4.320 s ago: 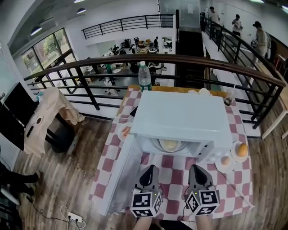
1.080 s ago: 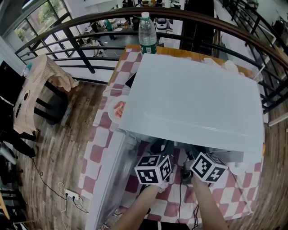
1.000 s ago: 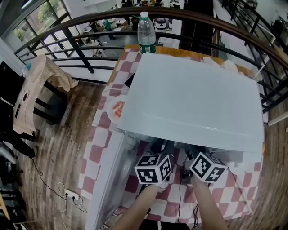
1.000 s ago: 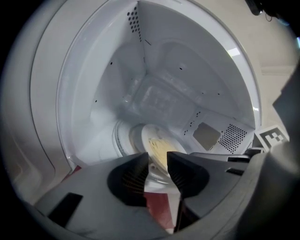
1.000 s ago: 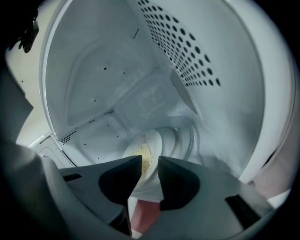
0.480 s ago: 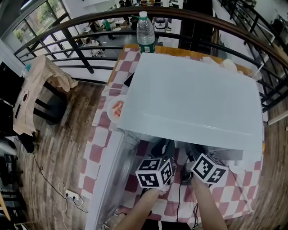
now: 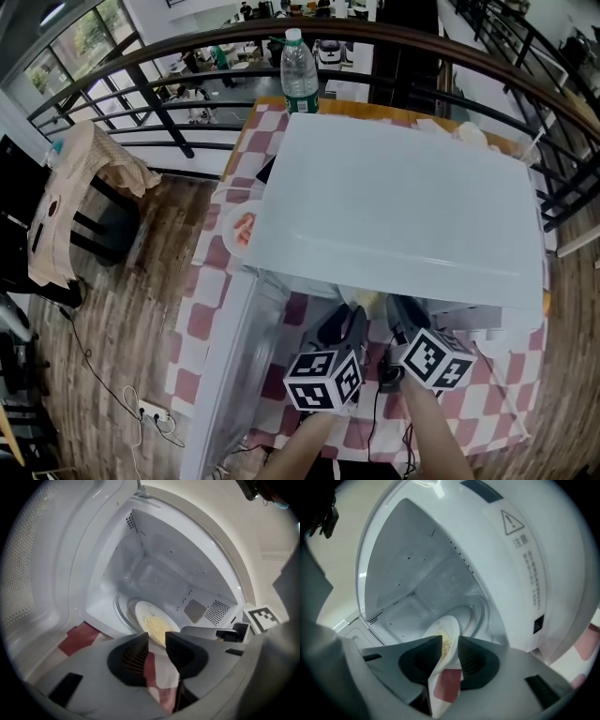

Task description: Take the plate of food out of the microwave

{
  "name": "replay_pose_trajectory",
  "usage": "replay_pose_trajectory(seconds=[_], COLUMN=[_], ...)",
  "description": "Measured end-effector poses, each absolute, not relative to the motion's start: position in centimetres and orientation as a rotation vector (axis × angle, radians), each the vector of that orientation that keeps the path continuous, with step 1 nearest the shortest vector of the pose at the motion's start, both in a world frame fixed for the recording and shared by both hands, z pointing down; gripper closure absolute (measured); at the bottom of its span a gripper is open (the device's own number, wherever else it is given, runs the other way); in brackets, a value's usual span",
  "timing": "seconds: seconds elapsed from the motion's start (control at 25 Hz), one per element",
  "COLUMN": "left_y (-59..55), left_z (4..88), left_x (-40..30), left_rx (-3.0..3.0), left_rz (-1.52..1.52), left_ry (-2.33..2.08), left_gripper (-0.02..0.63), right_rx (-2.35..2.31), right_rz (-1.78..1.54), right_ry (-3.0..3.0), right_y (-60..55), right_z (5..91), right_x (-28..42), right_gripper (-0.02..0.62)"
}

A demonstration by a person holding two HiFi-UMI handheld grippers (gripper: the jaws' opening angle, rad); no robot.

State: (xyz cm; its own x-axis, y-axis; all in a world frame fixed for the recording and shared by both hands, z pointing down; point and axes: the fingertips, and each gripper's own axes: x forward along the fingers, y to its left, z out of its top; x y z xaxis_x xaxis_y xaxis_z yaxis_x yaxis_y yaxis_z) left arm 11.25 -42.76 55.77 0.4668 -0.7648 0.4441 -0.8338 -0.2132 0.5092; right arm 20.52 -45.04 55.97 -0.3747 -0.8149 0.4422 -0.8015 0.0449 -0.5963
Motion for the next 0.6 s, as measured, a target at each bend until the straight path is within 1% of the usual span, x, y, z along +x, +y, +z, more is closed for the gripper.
replay_pose_trajectory(seconds=[0.24, 0.28, 0.32, 0.44, 0.6], left_y=[-42.4, -42.5, -42.5, -42.7, -42.8], left_z=[55.8, 55.8, 55.8, 55.9, 55.9], left_x=[10.7, 10.2, 9.7, 8.2, 7.3], left_rx=[1.939, 1.928, 1.917, 1.886, 1.892], left_rz=[0.053, 0.037, 0.023, 0.003, -0.003], left_ry=[-1.340, -1.350, -1.362, -1.389, -1.394], left_gripper=[0.482, 0.482, 0.482, 0.482, 0.482], right_rx=[-1.830, -1.848, -1.855, -1.806, -1.731], right_rz=[-1.266, -1.256, -1.252, -1.301, -1.446], right_ry=[2.167, 2.149, 2.131, 2.081, 2.001], right_y=[-44.3, -44.1, -43.8, -42.8, -41.4], right_z=[56.1, 55.9, 55.8, 56.1, 57.3], right_x=[21.8, 22.2, 22.4, 21.9, 20.1], right_gripper=[0.498, 0.480, 0.439, 0.439, 0.439])
